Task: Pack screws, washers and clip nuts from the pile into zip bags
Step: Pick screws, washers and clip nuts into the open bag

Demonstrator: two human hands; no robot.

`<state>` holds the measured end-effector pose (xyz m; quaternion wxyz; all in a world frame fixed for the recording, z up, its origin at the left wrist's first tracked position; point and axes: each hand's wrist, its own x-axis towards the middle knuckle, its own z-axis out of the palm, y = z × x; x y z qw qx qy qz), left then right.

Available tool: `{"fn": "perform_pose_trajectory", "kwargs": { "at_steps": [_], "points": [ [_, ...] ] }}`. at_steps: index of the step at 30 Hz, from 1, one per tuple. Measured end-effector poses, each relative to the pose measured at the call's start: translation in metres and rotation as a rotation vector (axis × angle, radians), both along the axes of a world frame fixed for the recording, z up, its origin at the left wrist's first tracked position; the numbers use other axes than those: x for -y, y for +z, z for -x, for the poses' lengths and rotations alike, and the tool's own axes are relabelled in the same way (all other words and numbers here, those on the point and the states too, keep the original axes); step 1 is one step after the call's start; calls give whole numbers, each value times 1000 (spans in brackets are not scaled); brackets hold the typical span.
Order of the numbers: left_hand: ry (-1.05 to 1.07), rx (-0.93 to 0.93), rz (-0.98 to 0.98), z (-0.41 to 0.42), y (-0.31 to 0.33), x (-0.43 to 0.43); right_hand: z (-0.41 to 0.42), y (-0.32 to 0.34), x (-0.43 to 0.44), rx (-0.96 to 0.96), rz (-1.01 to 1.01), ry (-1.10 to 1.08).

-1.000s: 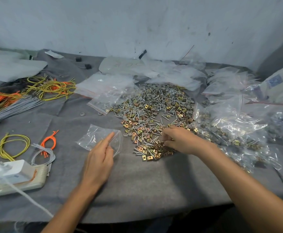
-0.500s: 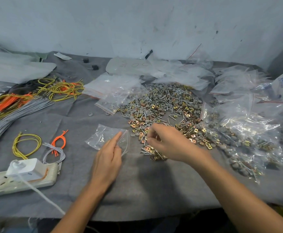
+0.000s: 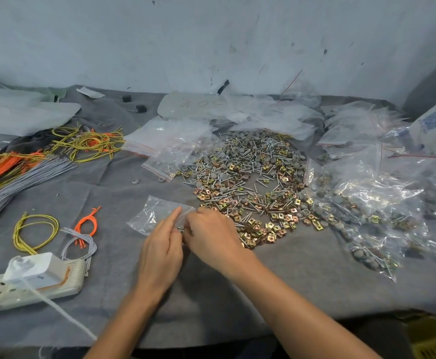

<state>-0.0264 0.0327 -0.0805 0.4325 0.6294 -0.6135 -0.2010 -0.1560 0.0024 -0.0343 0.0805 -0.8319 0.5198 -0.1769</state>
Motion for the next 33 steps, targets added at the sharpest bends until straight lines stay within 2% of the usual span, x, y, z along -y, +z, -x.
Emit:
{"fn": "perform_pose_trajectory", "kwargs": {
  "at_steps": [4,9,15,22,30,33],
  "points": [
    [-5,-44,9,-2,0,0,-2,1,2,0,18,51],
    [14,-62,3,0,1,0,28,17,13,185,-95,37],
    [16,-50,-8,1,4,-2,99,35,53,-173,-281,-39],
    [20,-45,-16,3,8,-3,122,29,65,-253,-378,-4],
    [15,-43,-18,3,9,-4,134,21,62,-210,-476,83],
    [12,-36,-18,3,10,-5,139,20,61,-293,-495,101]
  ]
}}
